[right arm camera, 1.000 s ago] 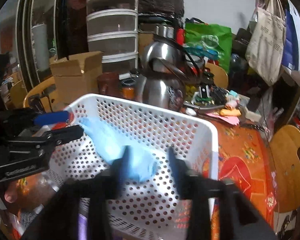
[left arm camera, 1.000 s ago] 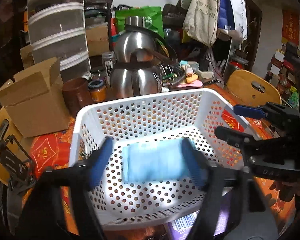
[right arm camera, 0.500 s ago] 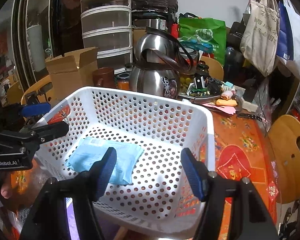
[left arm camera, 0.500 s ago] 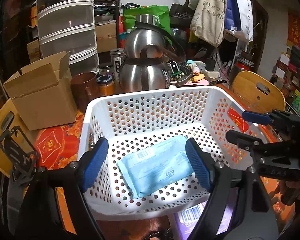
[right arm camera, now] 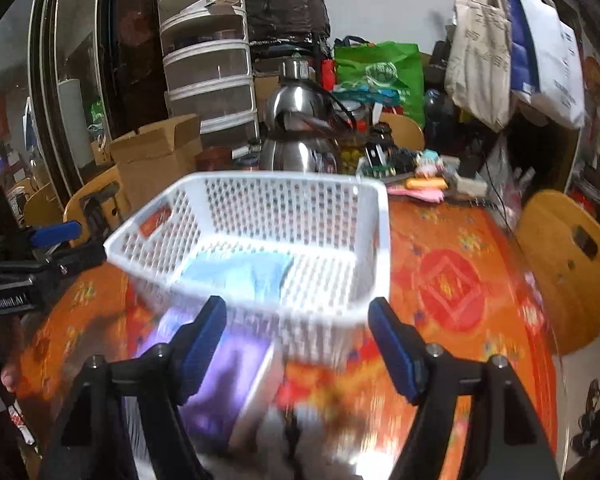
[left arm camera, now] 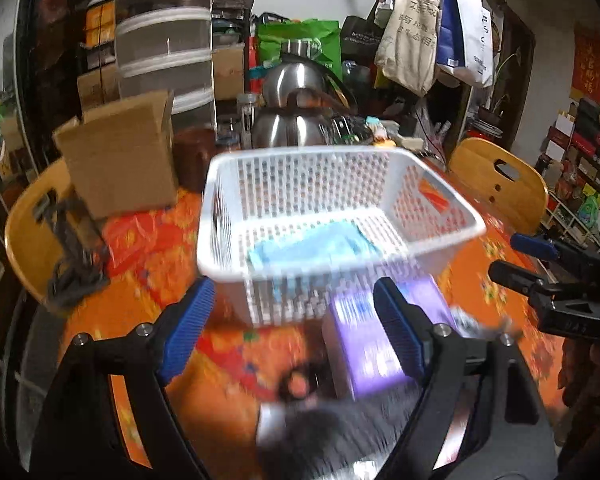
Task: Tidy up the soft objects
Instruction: 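Return the left gripper to the table and close on the purple tissue pack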
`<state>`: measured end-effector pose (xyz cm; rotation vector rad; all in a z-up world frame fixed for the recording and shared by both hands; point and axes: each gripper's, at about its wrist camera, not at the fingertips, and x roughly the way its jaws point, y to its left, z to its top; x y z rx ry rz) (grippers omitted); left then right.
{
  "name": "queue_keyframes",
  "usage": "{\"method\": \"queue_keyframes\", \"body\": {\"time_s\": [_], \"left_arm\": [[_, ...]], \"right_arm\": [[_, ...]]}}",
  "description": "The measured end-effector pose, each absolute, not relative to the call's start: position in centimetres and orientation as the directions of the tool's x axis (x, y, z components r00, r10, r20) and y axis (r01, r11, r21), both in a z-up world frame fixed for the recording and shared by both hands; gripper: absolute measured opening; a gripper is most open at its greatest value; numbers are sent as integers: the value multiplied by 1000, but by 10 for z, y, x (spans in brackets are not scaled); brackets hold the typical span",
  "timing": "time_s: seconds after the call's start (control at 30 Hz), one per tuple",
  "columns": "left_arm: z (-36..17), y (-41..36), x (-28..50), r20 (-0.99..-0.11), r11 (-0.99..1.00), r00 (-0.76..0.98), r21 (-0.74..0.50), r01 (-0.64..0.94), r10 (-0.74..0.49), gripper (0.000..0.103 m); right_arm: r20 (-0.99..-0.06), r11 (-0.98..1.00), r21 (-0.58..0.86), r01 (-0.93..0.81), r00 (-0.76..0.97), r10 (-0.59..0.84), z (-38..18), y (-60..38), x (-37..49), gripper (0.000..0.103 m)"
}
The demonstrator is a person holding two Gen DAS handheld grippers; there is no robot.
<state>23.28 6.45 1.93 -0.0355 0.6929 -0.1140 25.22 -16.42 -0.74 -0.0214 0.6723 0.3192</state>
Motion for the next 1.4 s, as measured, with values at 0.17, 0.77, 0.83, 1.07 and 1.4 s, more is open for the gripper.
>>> {"method": "queue_keyframes", "body": {"time_s": [0.17, 0.77, 0.83, 1.07, 1.4], "left_arm": [[-14, 72, 188, -666, 989, 732, -125, 79, -143, 81], [-66, 60, 125, -693, 988, 712, -152, 11, -115, 81], [-66, 51, 124, -694, 990, 711, -136, 24, -112, 81], [-65, 49, 125, -692, 989, 711, -148, 25, -122, 81], [-67, 68, 137, -702, 988, 703, -156, 4, -113, 81]], "right_arm": [[-616, 943, 121, -311, 721, 317, -37, -173, 197, 74], [-623, 955, 190, -228, 724, 297, -86, -228, 121, 74], [-625, 957, 185, -224, 724, 291, -88, -231, 121, 74], [-621, 952, 197, -232, 722, 305, -87, -234, 121, 74], [-629, 949, 212, -235, 710, 316, -90, -233, 129, 74]]}}
